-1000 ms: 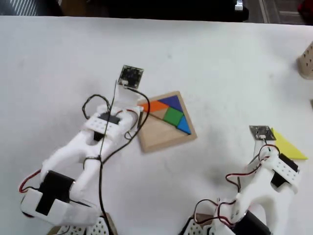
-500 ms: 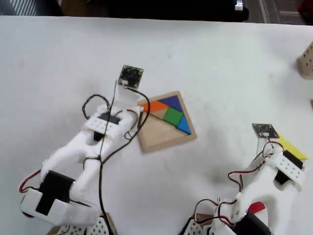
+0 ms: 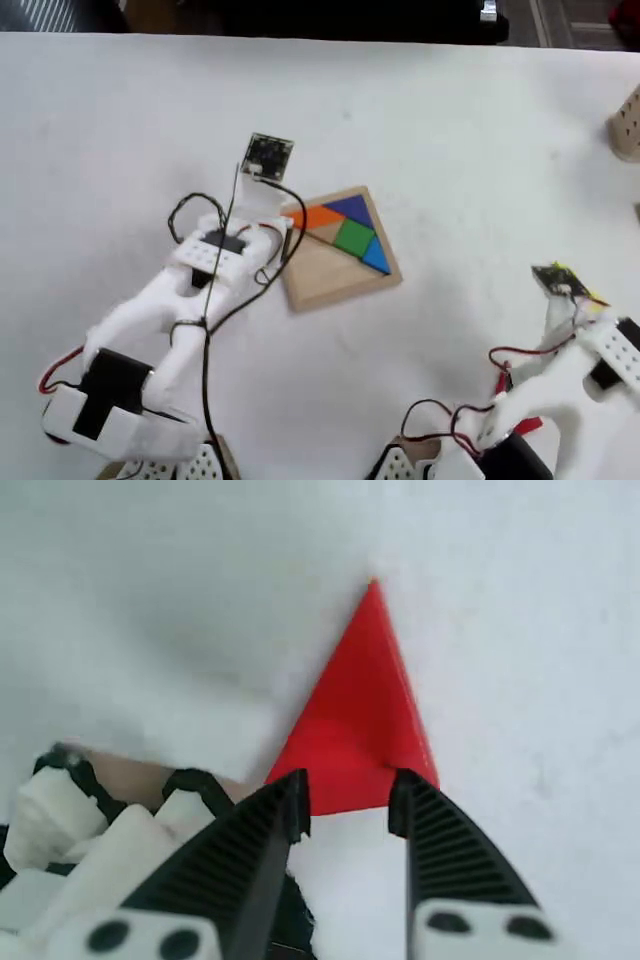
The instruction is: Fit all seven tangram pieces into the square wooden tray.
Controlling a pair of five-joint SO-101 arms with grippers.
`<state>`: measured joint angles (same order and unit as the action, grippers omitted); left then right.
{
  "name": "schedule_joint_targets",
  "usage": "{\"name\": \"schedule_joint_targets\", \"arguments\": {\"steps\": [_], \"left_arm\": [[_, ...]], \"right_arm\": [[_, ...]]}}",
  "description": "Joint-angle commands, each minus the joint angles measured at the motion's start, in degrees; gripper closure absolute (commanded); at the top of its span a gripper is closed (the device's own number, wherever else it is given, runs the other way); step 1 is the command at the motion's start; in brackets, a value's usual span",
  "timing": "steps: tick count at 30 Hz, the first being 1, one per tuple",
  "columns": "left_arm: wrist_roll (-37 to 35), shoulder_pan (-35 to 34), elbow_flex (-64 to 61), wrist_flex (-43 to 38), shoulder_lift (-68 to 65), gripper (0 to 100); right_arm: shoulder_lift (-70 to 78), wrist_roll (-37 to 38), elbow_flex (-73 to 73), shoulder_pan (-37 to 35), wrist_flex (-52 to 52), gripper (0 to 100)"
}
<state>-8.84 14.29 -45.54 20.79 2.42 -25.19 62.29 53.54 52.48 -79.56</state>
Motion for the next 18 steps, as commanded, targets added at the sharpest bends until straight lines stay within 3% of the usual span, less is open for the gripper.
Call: {"name": "schedule_joint_targets", "arguments": {"steps": [1, 5, 10, 18], "left_arm": [[1.67, -0.66, 3.6, -1.49, 0.75, 97], [1.67, -0.66, 3.6, -1.49, 0.57, 97], [1.67, -0.66, 3.6, -1.49, 0.48, 97], [1.67, -0.66, 3.43, -1.49, 0.48, 97]], "right_arm": [[-0.92, 9.05, 1.85, 6.73, 0.92, 87.1], [-0.4, 13.8, 4.13, 10.51, 2.15, 87.2], [-0.4, 13.54, 8.97, 9.1, 8.75, 87.2], [-0.48, -1.14, 10.11, -2.68, 16.48, 87.1]]}}
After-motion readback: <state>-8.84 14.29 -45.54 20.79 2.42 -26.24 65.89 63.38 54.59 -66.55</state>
